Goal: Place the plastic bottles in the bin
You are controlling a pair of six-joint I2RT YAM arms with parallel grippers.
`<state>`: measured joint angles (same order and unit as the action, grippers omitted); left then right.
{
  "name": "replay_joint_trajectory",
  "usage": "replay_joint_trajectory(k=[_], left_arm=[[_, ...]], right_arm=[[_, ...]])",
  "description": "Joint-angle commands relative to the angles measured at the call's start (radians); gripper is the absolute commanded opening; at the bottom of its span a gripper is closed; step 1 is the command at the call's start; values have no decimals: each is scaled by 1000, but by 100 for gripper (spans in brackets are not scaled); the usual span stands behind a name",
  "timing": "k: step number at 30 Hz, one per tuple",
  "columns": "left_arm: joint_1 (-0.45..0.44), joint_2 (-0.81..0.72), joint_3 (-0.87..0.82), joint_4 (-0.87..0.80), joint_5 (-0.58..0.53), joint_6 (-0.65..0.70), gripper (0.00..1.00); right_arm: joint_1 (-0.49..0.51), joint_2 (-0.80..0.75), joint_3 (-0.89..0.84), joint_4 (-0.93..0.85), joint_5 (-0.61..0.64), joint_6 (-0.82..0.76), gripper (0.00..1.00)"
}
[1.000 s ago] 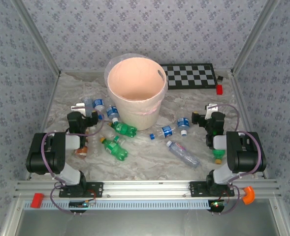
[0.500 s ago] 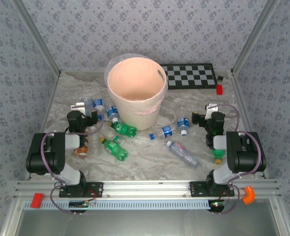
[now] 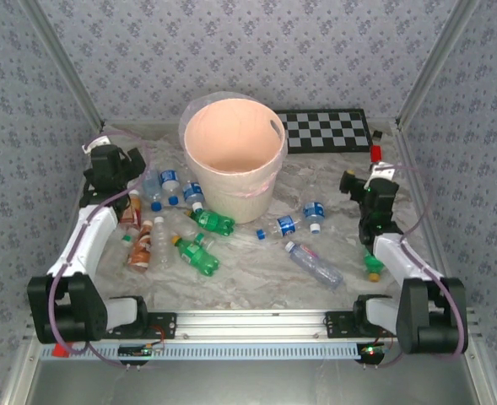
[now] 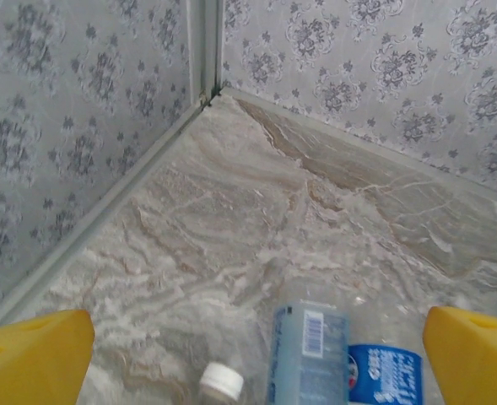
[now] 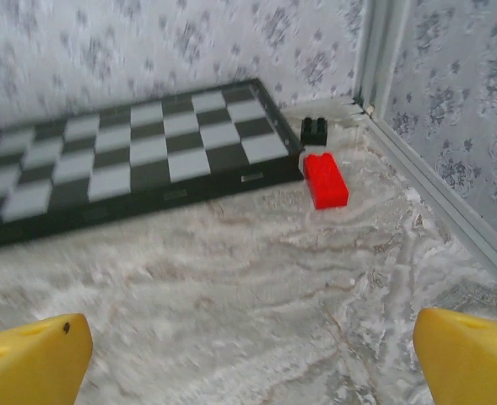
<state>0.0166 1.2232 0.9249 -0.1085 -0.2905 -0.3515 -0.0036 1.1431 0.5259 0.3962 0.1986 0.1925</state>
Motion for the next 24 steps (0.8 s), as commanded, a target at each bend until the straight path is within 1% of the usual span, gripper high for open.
replay_joint_trajectory(k=[1,2,3,4,5,7,12,16,21,24], left_arm=[[-8,-45,17,-197,101,-143,100],[-8,-58,17,-204,136,-161,100],[-7,-76,13,-209,174,-186,100],[-10,-92,4,-214,208,-209,100],[-15,-107,-5,-215,233,-228,100],[-48,-144,-29,-222,248,-242,100],[-182,-219,-100,-230,228,-258,100],[-325,-286,-166,-228,184,-265,100],[-466,-327,-207,-271,101,-305,100],[-518,-348,-228,-267,84,-306,100]], right_arm=[[-20,-74,81,-344,11,279,100],[-30,-88,94,-385,12,338,100],[-48,-103,98,-396,-44,362,100],[-62,-115,97,-393,-99,353,100],[-64,-127,98,-382,-111,358,100],[-26,-161,99,-418,-116,357,100],[142,-234,113,-553,-69,285,100],[295,-258,131,-685,-40,237,100],[510,-239,177,-873,84,213,100],[609,-217,189,-968,91,240,100]])
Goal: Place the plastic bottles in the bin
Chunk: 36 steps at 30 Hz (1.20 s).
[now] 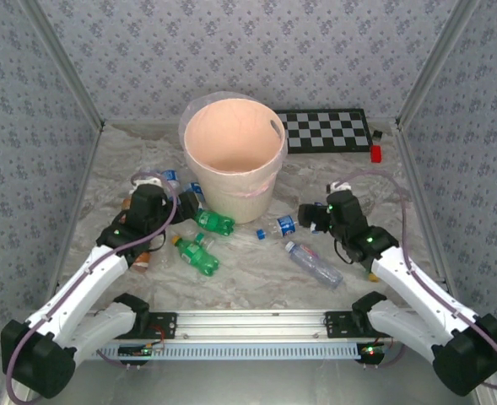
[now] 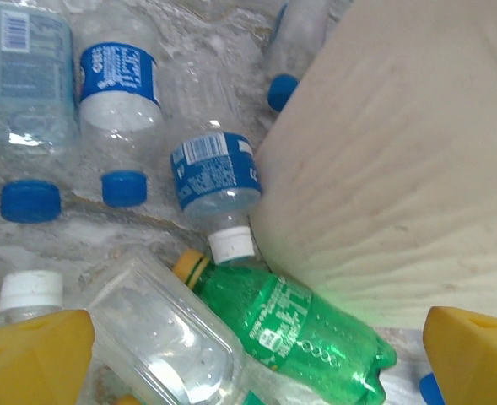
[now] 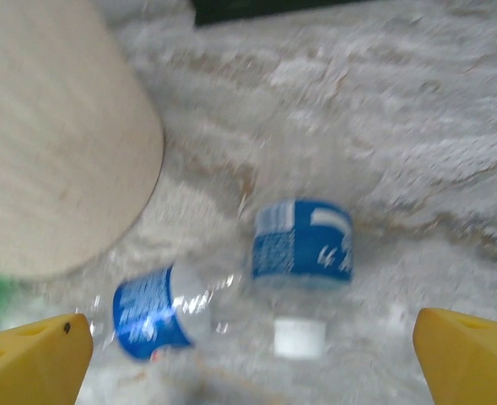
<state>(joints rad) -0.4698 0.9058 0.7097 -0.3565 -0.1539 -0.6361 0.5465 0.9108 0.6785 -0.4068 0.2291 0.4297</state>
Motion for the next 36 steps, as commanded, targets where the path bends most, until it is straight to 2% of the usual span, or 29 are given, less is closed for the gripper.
replay_joint_trajectory(k=[1,4,8,22,28,31,36], left_arm=[[-49,-41,-22,-12,-54,-19,100],[-81,-67,-42,18,-21,15,100],[-106,-89,-61,64,38,72,100],[-131,-114,-49,31,70,117,100],[-131,-132,-42,30,71,109,100],[-130,-133,-24,13,76,102,100],[-133,-143,12,-26,71,108,100]], right_arm=[[87,25,38,-189,59,16,100],[158,61,37,-276,48,56,100],[220,103,5,-297,7,102,99],[255,276,-17,-296,-22,104,100],[325,400,25,-301,18,92,100],[338,483,59,-307,18,83,91],[396,591,121,-326,57,78,85]])
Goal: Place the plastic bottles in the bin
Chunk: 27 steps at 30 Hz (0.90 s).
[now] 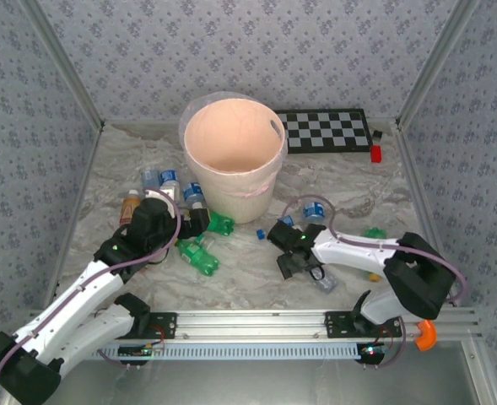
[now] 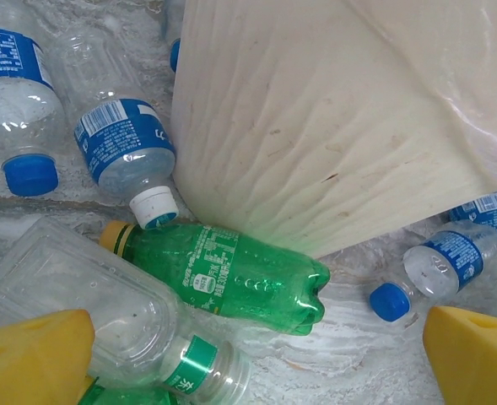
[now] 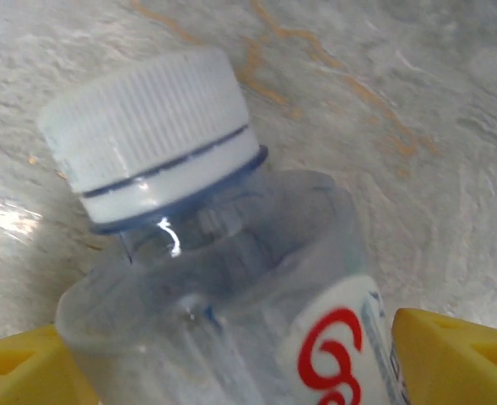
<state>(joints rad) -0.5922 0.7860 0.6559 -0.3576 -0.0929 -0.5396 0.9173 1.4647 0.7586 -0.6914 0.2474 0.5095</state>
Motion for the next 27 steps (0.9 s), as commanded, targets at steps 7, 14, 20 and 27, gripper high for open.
replay_joint_trajectory(k=[7,14,20,27], left_arm=[[-11,-50,89,-56,5,10,100],[-14,-56,109,-64,-4,13,100],[-12,-53,128,-66,-8,13,100],[-13,-59,165,-85,-15,19,100]], right_arm=[[61,97,74,-46,58,-3,67],[71,8,74,-105,103,15,57],[54,-131,113,-191,171,0,55],[-78,-324,251,-242,162,-108,55]])
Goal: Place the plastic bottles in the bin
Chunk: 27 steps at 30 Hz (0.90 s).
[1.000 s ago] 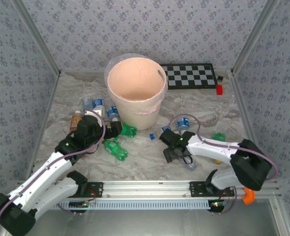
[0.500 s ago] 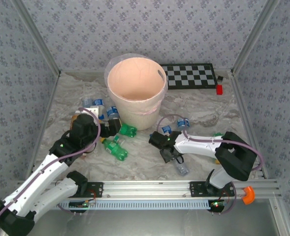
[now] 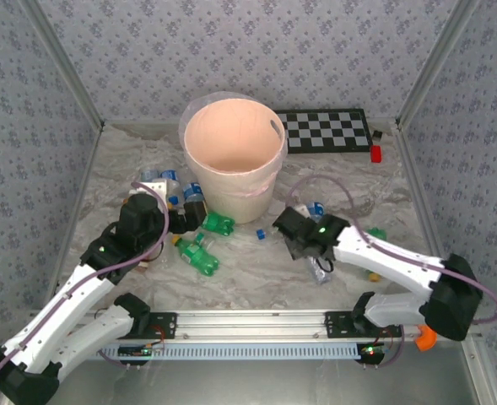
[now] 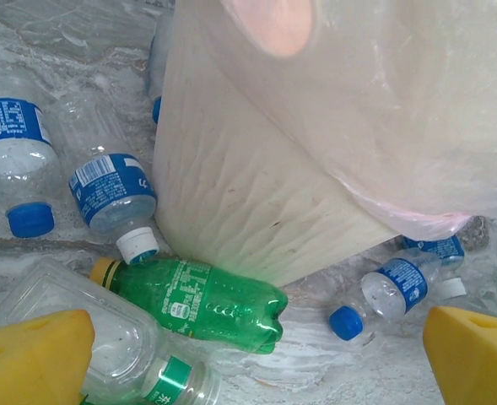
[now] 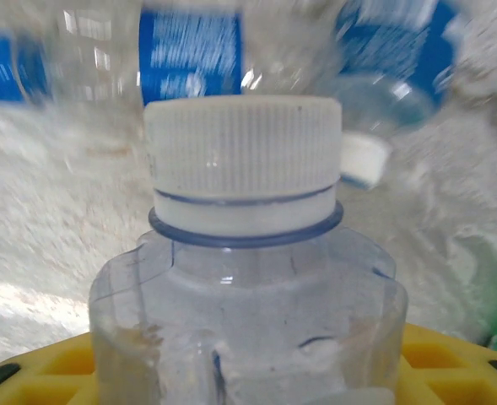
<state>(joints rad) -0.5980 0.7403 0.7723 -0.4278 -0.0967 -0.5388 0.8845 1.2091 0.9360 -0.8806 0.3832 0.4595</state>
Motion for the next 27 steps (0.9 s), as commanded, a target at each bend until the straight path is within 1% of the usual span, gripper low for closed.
replay_joint_trajectory(k=[1,5,9,12,15,17,19,23,27], left_arm=[[-8,-15,57,-21,-14,22,100],[-6,-19,91,-49,-31,36,100],[-8,-24,128,-71,-60,64,100],[-7,-22,158,-91,-65,77,100],[-6,-25,182,-113,-77,82,100],[-7,-32,195,-129,-90,87,100],[-7,-40,211,-146,-107,91,100],[-7,-66,231,-171,-121,92,100],[-6,-89,232,-190,-129,93,100]], right_arm=[[-73,-94,98,-47,10,-78,55],[-176,-147,226,9,-58,-165,54],[-247,-128,395,85,-132,-237,53],[-279,-68,537,144,-174,-263,53],[-300,3,652,224,-230,-253,53],[-311,50,700,340,-268,-237,52],[-313,112,755,411,-305,-220,52],[-310,259,898,471,-352,-168,52],[-300,367,979,538,-374,-150,51]])
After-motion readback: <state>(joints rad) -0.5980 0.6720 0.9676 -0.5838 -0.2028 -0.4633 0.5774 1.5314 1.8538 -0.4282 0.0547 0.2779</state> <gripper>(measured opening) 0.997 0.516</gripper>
